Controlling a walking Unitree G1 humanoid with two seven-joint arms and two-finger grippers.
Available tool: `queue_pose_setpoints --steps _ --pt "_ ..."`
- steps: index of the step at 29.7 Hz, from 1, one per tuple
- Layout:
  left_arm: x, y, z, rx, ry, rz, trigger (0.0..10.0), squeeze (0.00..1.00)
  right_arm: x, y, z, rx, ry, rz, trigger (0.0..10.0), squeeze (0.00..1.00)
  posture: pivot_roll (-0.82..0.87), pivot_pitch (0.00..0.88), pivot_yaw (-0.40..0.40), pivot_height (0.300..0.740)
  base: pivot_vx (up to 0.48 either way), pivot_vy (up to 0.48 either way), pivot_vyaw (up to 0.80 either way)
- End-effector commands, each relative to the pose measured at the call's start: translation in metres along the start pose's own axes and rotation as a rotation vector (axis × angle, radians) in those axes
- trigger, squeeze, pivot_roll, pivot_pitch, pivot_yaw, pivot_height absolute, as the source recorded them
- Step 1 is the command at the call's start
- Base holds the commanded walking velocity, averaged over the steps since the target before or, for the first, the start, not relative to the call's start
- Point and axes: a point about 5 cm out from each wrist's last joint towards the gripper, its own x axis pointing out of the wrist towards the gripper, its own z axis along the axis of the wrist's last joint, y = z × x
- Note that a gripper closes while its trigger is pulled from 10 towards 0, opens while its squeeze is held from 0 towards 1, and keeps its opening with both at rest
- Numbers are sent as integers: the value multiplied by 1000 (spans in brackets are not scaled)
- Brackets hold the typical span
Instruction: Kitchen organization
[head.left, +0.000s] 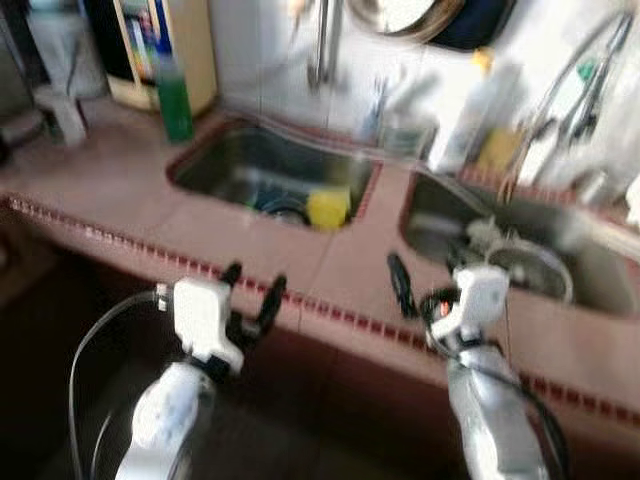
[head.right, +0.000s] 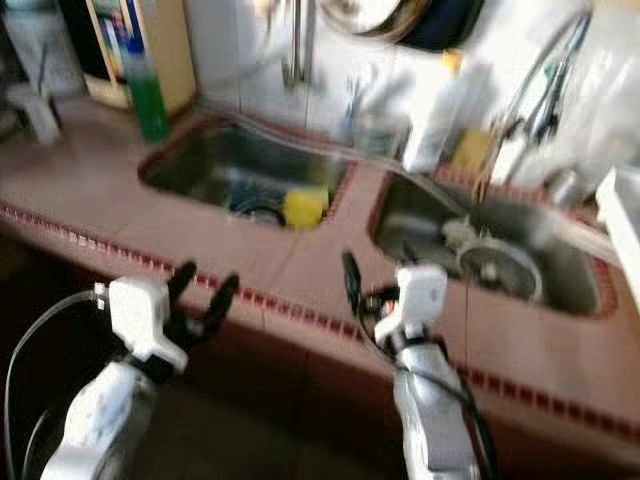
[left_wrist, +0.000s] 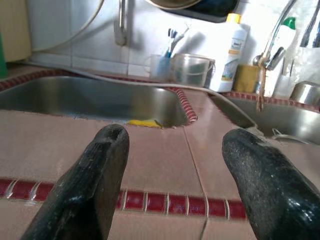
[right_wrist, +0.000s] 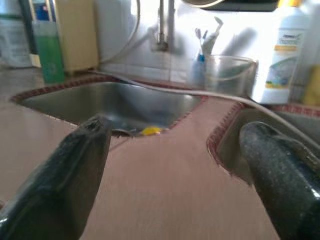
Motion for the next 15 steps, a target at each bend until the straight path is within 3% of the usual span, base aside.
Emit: queue_pose_setpoints --steps 1,7,11,15 --pt "2 -1 3 2 -10 -9 10000 0 0 -6 6 -10 -29 -16 10000 0 -64 46 -84 740 0 0 0" --pt "2 -2 3 5 -9 -11 10000 0 1 -6 4 -11 3 -23 10000 0 -63 47 -85 740 -80 0 0" --pt "2 -2 4 5 -10 -11 10000 0 1 -5 6 -5 -21 -15 10000 0 -60 44 -85 740 0 0 -753" --pt "2 -2 3 4 -10 -12 10000 0 1 -5 6 -20 -19 -9 10000 0 -59 42 -88 740 0 0 0"
